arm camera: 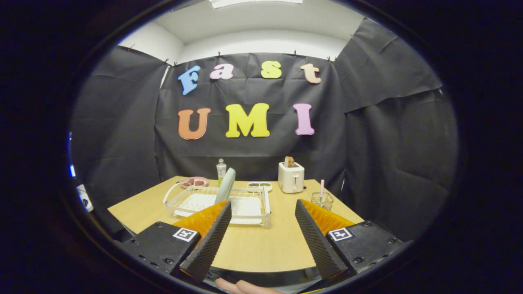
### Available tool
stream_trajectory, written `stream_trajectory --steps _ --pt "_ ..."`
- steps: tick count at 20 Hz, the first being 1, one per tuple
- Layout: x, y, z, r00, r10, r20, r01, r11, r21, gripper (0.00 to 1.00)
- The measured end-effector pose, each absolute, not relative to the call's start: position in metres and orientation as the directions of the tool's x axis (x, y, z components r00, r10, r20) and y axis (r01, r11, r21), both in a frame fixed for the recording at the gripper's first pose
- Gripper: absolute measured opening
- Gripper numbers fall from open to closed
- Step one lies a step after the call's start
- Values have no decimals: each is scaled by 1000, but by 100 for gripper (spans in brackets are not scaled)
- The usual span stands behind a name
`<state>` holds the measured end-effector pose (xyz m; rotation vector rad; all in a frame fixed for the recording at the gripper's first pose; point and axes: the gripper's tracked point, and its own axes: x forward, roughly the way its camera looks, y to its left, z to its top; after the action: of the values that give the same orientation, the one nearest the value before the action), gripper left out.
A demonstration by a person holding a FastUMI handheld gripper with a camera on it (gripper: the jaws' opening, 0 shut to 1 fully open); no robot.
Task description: Take the plate from the dish rack, then take the spoon from the basket and place it into the plate.
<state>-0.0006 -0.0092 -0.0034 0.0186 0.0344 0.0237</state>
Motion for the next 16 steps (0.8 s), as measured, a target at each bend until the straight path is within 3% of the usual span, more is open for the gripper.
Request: stream_trajectory --steps 16 --pt "109 59 66 990 12 -140 -21 998 -67 100"
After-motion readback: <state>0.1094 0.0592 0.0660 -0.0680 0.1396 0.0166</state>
